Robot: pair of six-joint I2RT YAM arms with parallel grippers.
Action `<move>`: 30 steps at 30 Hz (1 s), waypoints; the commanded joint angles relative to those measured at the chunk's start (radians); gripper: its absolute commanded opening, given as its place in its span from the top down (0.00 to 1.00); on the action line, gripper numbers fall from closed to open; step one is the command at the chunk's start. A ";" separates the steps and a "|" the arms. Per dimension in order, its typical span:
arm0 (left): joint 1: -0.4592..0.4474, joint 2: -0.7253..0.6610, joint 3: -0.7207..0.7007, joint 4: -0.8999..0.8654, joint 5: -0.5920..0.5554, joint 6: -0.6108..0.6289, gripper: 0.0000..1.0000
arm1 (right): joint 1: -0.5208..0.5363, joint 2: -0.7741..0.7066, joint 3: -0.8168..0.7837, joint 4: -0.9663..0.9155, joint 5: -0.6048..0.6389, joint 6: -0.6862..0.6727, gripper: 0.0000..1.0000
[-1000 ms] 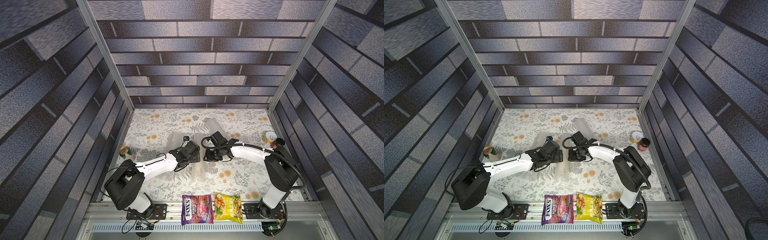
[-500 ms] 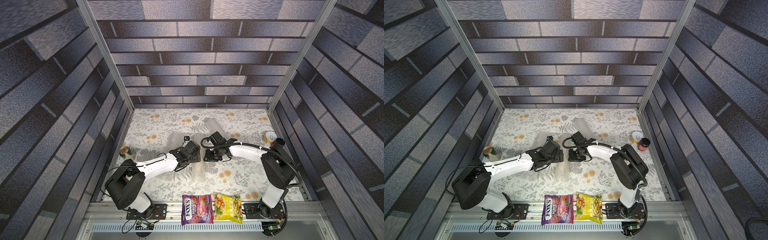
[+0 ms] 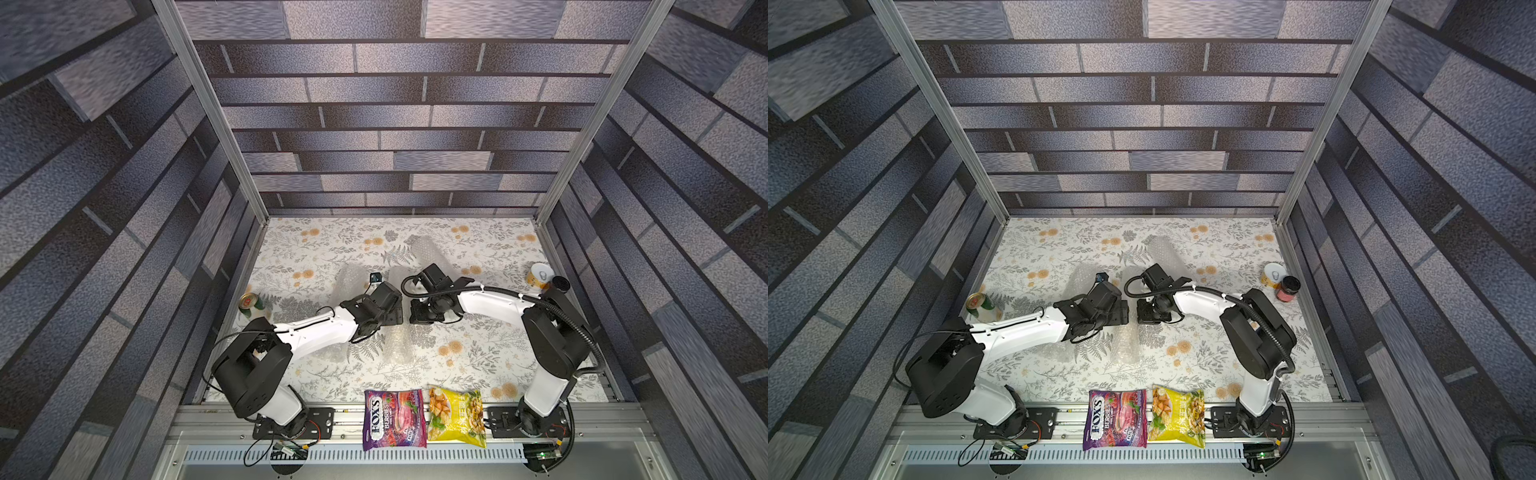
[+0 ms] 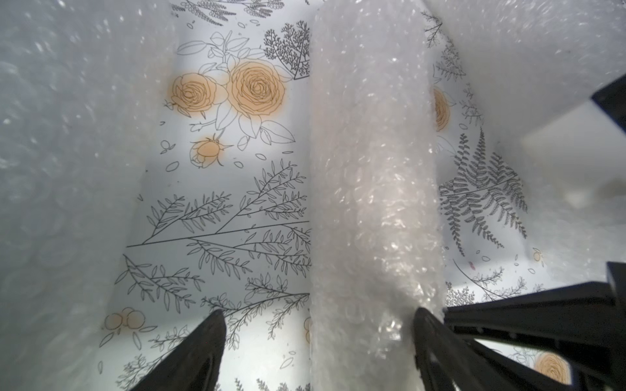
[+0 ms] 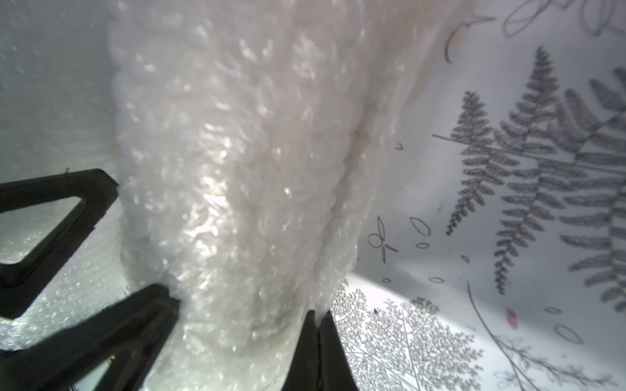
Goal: Unwrap the vase from the bubble wrap
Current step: Unwrap the bubble wrap at the center of the board.
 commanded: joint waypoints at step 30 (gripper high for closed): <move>0.107 0.006 -0.174 -0.049 0.037 -0.031 0.13 | 0.002 -0.001 -0.012 -0.075 0.093 -0.070 1.00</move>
